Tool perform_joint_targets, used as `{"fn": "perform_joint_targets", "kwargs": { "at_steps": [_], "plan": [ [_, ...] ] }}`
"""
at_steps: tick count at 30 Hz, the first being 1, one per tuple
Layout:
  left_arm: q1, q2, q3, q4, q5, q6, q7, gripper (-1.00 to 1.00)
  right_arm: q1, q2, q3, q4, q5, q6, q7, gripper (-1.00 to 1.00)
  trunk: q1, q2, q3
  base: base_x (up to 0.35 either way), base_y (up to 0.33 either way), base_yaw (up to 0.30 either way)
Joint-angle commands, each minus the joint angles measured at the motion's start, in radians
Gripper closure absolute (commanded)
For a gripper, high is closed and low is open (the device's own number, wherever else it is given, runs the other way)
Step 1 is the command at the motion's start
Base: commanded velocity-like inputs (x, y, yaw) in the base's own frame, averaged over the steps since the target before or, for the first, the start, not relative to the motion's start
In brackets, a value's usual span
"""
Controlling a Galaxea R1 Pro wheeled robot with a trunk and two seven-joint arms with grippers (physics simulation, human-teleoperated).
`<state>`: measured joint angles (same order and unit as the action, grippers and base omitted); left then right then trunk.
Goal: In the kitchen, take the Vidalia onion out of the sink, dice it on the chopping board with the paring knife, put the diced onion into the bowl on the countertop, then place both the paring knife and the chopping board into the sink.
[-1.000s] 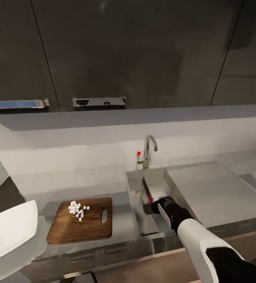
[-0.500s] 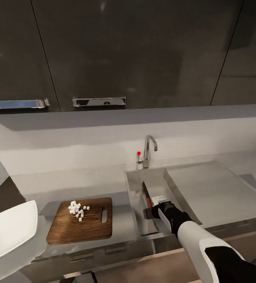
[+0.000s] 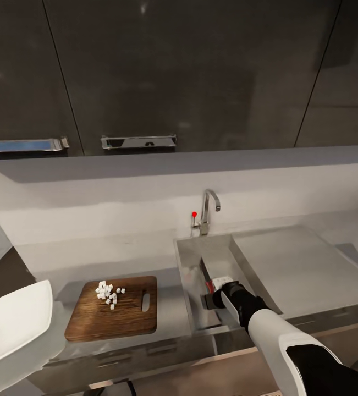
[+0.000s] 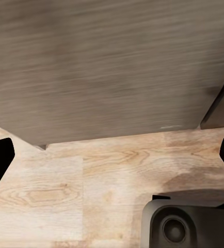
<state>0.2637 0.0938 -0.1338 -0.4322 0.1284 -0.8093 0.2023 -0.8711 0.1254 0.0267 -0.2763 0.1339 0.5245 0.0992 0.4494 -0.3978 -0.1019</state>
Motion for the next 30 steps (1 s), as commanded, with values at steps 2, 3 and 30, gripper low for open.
{"fn": "perform_joint_targets", "kwargs": {
  "at_steps": [2, 3, 30],
  "plan": [
    [0.000, 0.001, -0.009, -0.002, 0.010, -0.001, 0.003, -1.00, 0.000, 0.000, 0.002, -0.003, 0.010, 0.011, 0.007, 1.00, 0.001, -0.002, -0.005, 0.000, 0.000, 0.000],
    [0.000, 0.001, -0.009, -0.002, 0.011, -0.002, 0.003, -1.00, 0.000, 0.000, 0.002, -0.002, 0.010, 0.012, 0.007, 1.00, 0.001, -0.002, -0.006, 0.000, 0.000, 0.000],
    [0.000, 0.001, -0.009, -0.001, 0.011, -0.001, 0.003, -1.00, 0.000, -0.003, 0.000, -0.042, 0.011, 0.007, 0.008, -1.00, 0.001, -0.002, -0.026, 0.000, 0.000, 0.000]
  ]
}}
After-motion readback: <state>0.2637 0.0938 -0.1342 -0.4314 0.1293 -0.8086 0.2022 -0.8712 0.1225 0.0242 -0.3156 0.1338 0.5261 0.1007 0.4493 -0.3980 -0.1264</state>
